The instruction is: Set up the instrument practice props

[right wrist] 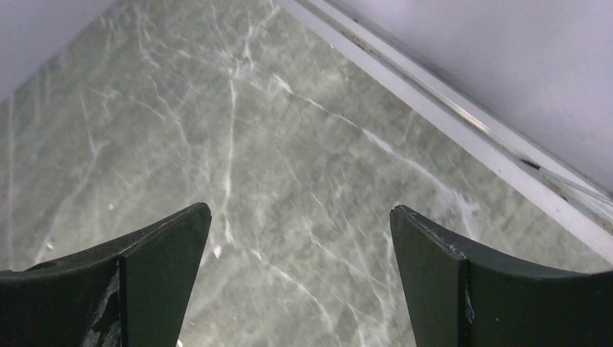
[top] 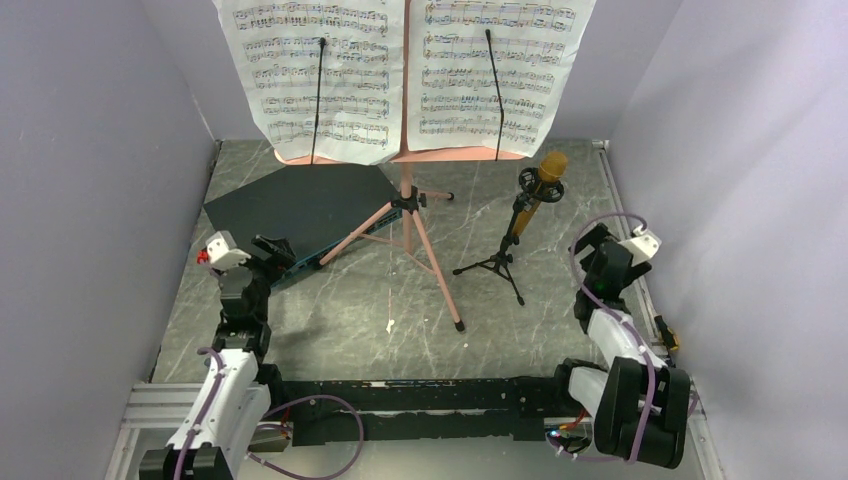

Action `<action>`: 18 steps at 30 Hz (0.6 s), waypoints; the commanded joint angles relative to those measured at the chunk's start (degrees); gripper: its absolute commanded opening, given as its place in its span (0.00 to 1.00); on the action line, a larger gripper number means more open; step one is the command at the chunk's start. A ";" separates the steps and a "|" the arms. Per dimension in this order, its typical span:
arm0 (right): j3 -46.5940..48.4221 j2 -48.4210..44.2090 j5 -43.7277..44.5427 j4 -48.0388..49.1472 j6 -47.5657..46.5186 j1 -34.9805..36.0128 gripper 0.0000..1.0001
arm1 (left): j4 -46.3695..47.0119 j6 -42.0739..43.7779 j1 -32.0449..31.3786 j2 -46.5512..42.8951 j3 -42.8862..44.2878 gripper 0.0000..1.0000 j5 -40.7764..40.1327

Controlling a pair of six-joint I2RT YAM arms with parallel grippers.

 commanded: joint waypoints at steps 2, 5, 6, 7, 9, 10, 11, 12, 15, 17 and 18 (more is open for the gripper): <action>-8.54 -1.54 0.67 21.70 -7.11 2.47 1.00 | 8.86 6.13 0.31 0.00 -2.39 0.94 -8.23; -10.70 0.84 0.93 28.21 -13.45 6.38 1.00 | 12.90 9.31 0.31 3.99 -3.47 0.94 -8.27; -10.96 1.99 2.11 29.84 -15.31 8.03 1.00 | 14.12 10.18 0.31 5.49 -3.54 0.94 -8.15; -11.15 3.33 3.18 32.04 -17.04 9.66 1.00 | 15.18 11.41 0.31 7.21 -3.51 0.94 -8.04; -11.84 6.43 5.08 36.26 -19.46 12.34 1.00 | 17.34 11.93 0.31 10.21 -2.96 0.94 -8.62; -12.09 8.06 5.84 38.09 -19.56 12.90 1.00 | 18.72 13.31 0.29 11.37 -2.56 0.94 -7.59; -12.11 9.64 6.44 40.58 -19.97 12.98 1.00 | 21.68 15.33 0.30 13.04 -2.59 0.94 -6.70; -11.60 10.63 7.54 41.01 -20.04 14.57 1.00 | 23.89 17.36 0.31 14.79 -2.58 0.93 -5.92; -10.31 12.77 7.76 40.33 -18.87 14.95 1.00 | 25.80 20.12 0.31 19.63 -1.98 0.92 -5.94; -11.69 15.60 7.36 46.53 -18.90 14.98 1.00 | 31.63 22.20 0.31 25.48 -2.94 0.93 -5.70; -12.40 17.04 6.84 49.30 -18.90 14.99 1.00 | 35.86 23.74 0.31 28.85 -3.51 0.93 -5.71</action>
